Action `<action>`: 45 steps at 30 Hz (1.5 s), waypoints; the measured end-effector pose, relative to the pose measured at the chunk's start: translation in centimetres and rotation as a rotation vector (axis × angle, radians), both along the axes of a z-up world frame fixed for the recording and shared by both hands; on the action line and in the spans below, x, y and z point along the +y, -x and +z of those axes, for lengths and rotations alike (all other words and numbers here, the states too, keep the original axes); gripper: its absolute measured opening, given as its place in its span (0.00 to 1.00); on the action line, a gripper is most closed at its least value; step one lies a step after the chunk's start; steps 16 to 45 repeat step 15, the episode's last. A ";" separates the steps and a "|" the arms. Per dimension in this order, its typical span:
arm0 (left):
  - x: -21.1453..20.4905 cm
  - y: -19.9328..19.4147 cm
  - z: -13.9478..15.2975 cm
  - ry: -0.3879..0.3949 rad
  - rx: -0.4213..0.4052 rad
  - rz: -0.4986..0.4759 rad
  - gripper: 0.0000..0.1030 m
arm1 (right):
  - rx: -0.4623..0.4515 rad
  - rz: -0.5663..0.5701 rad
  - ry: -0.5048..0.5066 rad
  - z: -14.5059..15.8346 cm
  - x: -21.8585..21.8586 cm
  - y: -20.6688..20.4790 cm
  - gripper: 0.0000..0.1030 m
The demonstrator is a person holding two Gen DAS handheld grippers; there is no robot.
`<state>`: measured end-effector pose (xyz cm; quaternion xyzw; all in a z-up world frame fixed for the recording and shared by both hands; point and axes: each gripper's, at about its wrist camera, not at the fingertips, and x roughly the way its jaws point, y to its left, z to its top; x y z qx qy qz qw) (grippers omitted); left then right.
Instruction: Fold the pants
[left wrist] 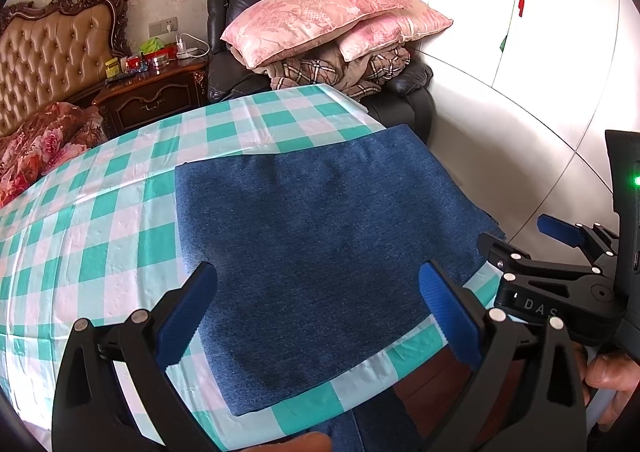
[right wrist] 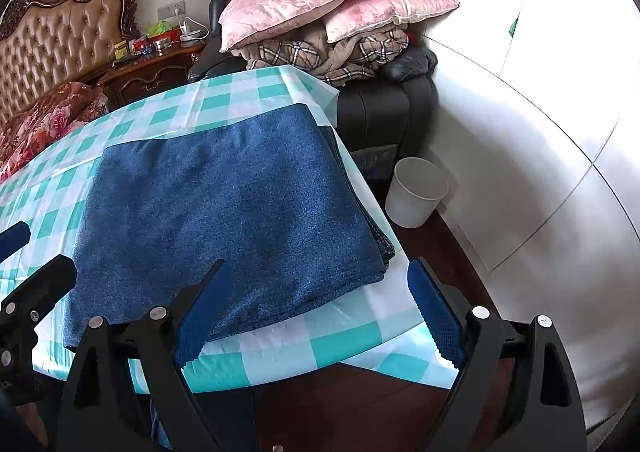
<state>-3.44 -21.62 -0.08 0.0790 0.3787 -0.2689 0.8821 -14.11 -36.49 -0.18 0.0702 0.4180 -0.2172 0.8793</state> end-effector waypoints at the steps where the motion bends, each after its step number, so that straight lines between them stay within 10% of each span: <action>1: -0.1 0.0 -0.1 0.001 0.000 -0.001 0.98 | 0.000 0.000 0.000 0.0 -0.1 0.0 0.83; 45: 3.6 -0.2 -1.5 0.073 0.046 -0.042 0.98 | -0.018 -0.045 -0.054 -1.5 -1.1 0.6 0.85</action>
